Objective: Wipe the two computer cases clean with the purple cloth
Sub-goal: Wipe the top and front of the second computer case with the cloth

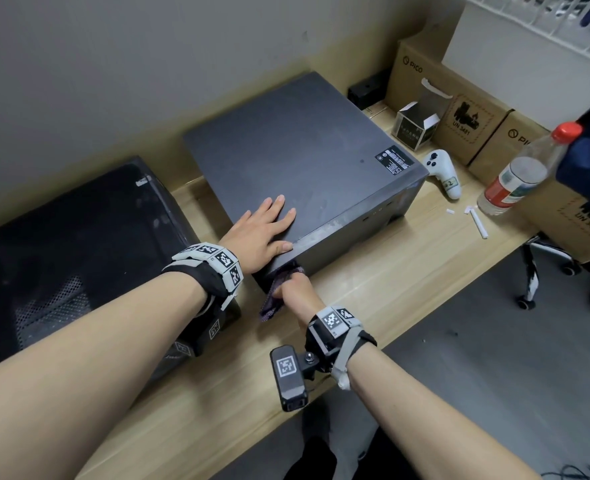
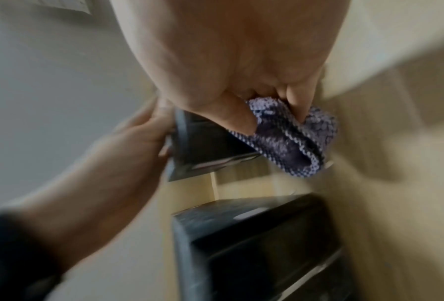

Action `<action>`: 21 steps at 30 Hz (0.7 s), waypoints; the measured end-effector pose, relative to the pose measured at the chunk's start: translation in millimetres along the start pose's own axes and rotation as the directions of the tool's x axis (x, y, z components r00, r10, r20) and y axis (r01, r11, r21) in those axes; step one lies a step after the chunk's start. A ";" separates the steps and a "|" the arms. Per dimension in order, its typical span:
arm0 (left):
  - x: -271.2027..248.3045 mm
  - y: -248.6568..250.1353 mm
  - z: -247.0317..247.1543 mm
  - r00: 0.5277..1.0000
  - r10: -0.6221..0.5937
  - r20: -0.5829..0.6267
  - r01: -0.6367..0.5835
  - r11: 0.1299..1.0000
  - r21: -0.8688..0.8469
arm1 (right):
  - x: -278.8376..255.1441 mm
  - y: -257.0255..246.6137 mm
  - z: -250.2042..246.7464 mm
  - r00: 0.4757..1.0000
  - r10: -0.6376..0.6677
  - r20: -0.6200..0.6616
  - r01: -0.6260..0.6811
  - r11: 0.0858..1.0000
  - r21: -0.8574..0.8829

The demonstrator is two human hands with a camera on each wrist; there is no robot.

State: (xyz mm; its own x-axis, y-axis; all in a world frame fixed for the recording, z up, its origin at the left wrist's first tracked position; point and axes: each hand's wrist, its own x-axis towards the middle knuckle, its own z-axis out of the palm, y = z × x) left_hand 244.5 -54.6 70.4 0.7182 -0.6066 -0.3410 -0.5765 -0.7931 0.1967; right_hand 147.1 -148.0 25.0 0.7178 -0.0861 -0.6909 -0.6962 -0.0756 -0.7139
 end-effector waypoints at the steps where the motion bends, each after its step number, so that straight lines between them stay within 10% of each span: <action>1: -0.2 0.3 -0.4 1.000 -0.003 0.002 0.003 1.000 -0.001 | 8.8 6.8 0.1 1.000 0.022 -0.006 -0.022 1.000 0.010; 21: -0.6 2.3 -3.3 1.000 0.002 0.008 -0.002 1.000 0.016 | 5.7 -1.3 3.9 0.998 -0.031 -0.049 0.045 0.944 0.327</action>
State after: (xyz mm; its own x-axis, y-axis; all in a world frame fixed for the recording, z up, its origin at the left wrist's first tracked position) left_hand 244.0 -56.3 74.1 0.7143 -0.6074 -0.3477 -0.5837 -0.7911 0.1829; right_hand 152.2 -144.5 21.6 0.7375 -0.1320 -0.6623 -0.6218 0.2500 -0.7422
